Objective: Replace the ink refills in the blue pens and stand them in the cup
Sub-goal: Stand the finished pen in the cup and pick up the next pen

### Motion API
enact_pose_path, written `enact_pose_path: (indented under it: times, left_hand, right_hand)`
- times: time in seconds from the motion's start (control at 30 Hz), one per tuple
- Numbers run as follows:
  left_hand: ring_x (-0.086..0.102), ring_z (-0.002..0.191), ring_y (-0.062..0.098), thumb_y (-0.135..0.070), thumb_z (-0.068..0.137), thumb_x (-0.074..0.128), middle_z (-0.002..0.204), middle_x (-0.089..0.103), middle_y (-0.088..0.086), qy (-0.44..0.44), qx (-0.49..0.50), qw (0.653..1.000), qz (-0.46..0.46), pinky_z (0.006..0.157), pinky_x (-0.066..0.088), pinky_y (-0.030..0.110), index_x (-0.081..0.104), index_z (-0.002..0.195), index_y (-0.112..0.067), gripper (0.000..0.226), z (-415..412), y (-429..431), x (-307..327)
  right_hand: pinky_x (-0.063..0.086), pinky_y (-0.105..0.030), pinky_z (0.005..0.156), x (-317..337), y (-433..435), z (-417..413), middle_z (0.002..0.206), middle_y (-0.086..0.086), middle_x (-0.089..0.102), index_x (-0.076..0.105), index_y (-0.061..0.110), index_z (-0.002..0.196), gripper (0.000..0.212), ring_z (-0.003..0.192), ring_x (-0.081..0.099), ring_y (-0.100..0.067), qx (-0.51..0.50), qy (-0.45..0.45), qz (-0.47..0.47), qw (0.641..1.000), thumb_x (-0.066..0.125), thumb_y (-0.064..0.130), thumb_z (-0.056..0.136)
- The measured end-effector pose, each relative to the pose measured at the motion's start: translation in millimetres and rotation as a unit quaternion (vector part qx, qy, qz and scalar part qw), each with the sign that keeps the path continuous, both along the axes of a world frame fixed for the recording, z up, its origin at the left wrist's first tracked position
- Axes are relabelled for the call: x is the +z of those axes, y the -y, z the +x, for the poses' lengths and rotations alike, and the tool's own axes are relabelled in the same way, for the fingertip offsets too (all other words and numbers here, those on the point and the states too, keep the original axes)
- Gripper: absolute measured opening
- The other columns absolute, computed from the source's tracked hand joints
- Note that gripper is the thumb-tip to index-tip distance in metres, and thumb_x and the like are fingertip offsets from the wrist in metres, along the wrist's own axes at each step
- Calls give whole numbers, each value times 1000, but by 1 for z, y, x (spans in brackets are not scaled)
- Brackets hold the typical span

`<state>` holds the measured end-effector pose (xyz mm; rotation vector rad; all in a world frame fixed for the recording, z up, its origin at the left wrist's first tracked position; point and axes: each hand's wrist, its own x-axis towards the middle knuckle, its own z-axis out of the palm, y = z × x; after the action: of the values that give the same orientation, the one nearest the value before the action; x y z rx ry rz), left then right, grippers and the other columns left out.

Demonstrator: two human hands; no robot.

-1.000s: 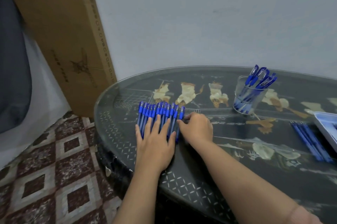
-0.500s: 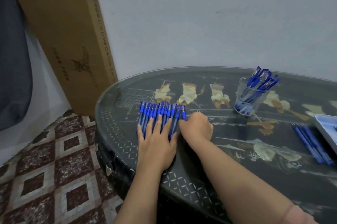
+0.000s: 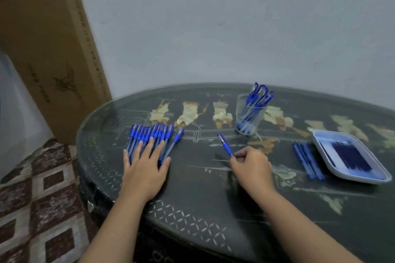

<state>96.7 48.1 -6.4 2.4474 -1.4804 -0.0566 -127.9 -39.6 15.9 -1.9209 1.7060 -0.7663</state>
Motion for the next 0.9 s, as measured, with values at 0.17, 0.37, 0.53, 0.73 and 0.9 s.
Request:
enact_pose_path:
  times: [0.17, 0.37, 0.53, 0.73, 0.9]
  left_hand:
    - [28, 144, 20, -42, 96, 46, 153, 39, -1, 57, 8, 987, -147, 117, 4, 53, 50, 140, -25, 47, -1, -5, -2]
    - [35, 140, 20, -40, 91, 52, 145, 49, 0, 4, 7, 974, -226, 115, 12, 52, 58, 132, -23, 45, -59, 16, 15]
    - [20, 145, 6, -38, 97, 50, 153, 33, -15, -139, -114, 966, -185, 119, 6, 38, 38, 143, -37, 48, -141, 40, 20]
    - [44, 130, 10, -34, 97, 51, 129, 52, -18, -273, -120, 937, -183, 112, 32, 45, 52, 131, -35, 34, -178, 64, 12]
    - [61, 98, 6, -30, 97, 52, 94, 68, -17, -256, -169, 938, -161, 97, 45, 38, 64, 103, -35, 14, -178, 90, 16]
  right_hand:
    - [46, -39, 80, -4, 0, -71, 80, 8, 59, 62, 30, 77, 13, 83, 58, -18, -7, 5, -67, 998, 70, 20, 78]
    - [48, -44, 79, -16, 9, -125, 83, 8, 60, 64, 29, 81, 18, 84, 58, -22, -5, -31, -150, 988, 75, 15, 79]
    - [46, -40, 82, -24, 13, -131, 83, 18, 60, 65, 30, 87, 18, 82, 57, -12, 38, -12, -180, 983, 72, 15, 83]
    - [25, -26, 92, -27, 18, -126, 86, 19, 59, 63, 34, 92, 17, 83, 40, 5, 51, -11, -197, 979, 66, 18, 88]
    - [22, -25, 90, -26, 28, -123, 92, 19, 59, 61, 34, 96, 15, 90, 52, -6, 52, -2, -201, 978, 61, 20, 92]
